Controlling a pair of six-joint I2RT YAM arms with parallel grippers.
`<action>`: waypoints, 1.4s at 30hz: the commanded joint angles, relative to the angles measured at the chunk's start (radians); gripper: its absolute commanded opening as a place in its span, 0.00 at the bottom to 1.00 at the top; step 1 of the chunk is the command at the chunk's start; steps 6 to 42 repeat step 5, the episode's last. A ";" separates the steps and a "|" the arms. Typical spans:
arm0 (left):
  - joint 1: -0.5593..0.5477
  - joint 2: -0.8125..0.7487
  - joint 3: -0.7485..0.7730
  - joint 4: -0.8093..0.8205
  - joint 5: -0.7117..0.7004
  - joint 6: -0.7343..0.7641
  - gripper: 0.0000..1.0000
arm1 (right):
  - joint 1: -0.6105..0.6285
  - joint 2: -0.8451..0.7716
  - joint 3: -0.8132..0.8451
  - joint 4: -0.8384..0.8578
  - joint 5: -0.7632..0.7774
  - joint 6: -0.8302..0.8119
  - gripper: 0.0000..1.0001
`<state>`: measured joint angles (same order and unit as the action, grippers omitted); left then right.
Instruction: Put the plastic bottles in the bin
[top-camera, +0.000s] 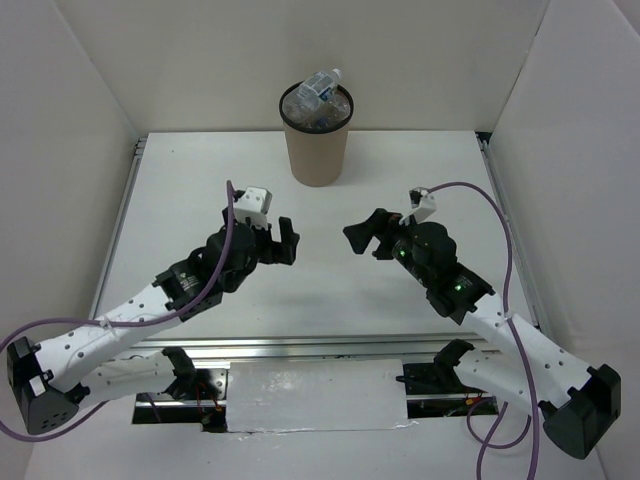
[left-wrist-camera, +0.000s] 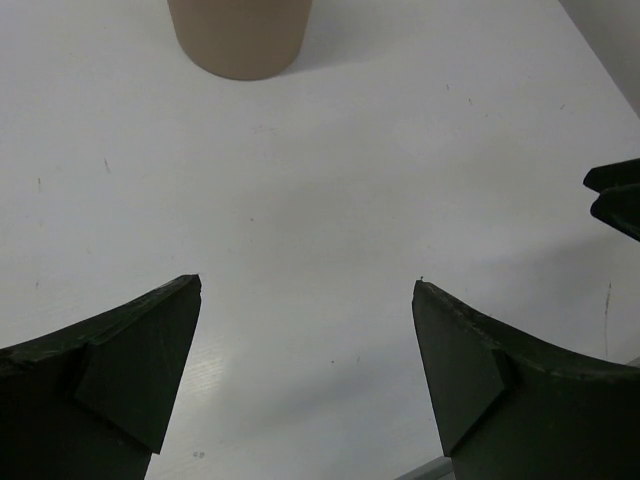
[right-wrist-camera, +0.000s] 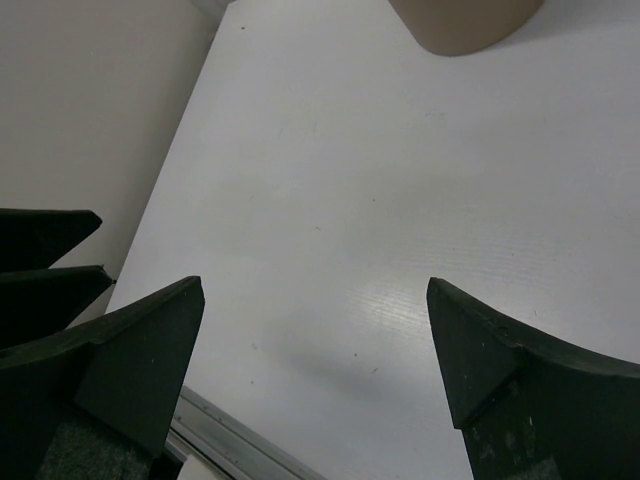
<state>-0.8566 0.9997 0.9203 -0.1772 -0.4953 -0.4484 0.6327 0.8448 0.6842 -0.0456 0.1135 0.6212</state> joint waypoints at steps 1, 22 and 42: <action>-0.022 -0.026 -0.012 0.061 -0.048 0.014 0.99 | 0.009 -0.009 0.002 0.027 0.029 -0.021 1.00; -0.022 -0.024 -0.003 0.076 -0.040 0.019 0.99 | 0.010 -0.026 -0.008 0.032 0.035 -0.026 1.00; -0.022 -0.024 -0.003 0.076 -0.040 0.019 0.99 | 0.010 -0.026 -0.008 0.032 0.035 -0.026 1.00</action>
